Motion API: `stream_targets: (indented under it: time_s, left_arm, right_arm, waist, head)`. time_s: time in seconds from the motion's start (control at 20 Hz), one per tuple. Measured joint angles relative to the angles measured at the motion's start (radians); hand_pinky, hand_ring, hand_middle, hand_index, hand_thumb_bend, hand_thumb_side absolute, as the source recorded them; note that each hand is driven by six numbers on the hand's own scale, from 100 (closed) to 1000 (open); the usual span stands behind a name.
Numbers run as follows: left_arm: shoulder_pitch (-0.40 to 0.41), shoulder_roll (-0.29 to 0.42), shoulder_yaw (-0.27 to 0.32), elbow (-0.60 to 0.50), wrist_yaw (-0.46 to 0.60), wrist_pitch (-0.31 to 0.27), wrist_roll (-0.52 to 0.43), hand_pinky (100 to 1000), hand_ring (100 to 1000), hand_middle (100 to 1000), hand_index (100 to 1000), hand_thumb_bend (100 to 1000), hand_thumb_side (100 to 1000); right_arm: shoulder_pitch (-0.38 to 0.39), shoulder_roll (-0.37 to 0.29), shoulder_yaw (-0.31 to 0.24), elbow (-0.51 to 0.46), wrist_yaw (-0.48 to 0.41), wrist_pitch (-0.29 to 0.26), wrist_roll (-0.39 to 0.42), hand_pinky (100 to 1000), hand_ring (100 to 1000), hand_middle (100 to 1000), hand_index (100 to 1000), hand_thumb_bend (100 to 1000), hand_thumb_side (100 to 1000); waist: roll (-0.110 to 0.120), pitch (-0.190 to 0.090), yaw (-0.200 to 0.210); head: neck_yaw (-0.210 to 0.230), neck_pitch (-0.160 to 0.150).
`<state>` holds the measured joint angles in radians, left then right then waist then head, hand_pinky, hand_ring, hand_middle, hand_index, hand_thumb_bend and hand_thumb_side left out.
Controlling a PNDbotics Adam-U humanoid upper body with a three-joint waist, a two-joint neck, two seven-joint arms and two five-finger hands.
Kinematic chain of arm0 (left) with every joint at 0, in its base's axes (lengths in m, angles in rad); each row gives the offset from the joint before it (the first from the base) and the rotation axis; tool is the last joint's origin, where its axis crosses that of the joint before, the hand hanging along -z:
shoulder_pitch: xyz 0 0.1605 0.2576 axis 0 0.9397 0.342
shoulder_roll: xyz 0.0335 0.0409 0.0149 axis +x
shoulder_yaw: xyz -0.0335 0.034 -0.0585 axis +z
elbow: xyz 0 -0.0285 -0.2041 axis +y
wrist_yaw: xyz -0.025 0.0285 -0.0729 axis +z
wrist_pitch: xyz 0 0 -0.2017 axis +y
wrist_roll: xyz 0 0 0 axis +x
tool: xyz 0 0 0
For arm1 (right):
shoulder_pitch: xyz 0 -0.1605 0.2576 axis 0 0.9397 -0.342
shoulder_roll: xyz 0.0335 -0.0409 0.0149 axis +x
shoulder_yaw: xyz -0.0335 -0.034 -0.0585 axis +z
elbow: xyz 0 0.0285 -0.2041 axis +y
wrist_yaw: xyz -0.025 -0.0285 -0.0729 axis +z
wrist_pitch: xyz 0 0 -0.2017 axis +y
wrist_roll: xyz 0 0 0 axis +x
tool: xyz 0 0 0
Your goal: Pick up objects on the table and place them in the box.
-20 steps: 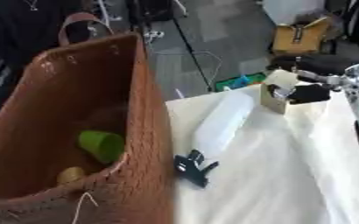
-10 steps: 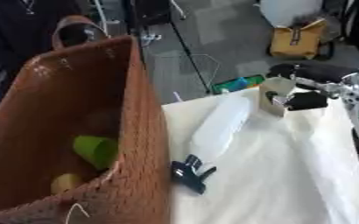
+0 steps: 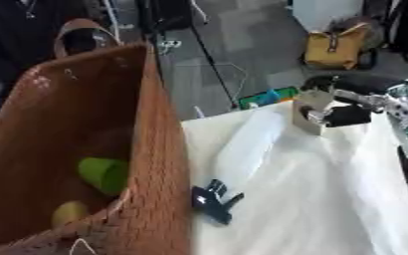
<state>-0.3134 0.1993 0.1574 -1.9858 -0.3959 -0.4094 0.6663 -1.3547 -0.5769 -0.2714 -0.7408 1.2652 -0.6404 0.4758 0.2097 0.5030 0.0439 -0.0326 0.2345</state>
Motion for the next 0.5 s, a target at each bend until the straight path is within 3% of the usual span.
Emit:
stream_targets:
  time_s: [0.5]
  left_arm:
    - [-0.002,-0.007,0.0,0.0,0.0,-0.001,0.001,669,715,827,717,100,742]
  right_arm:
    - [-0.001,-0.009,-0.006,-0.029,-0.015,0.014,0.019,904,962,984,1000,230,954]
  waist:
    - [0.006,0.016,0.002]
  head:
    - [-0.007,-0.029]
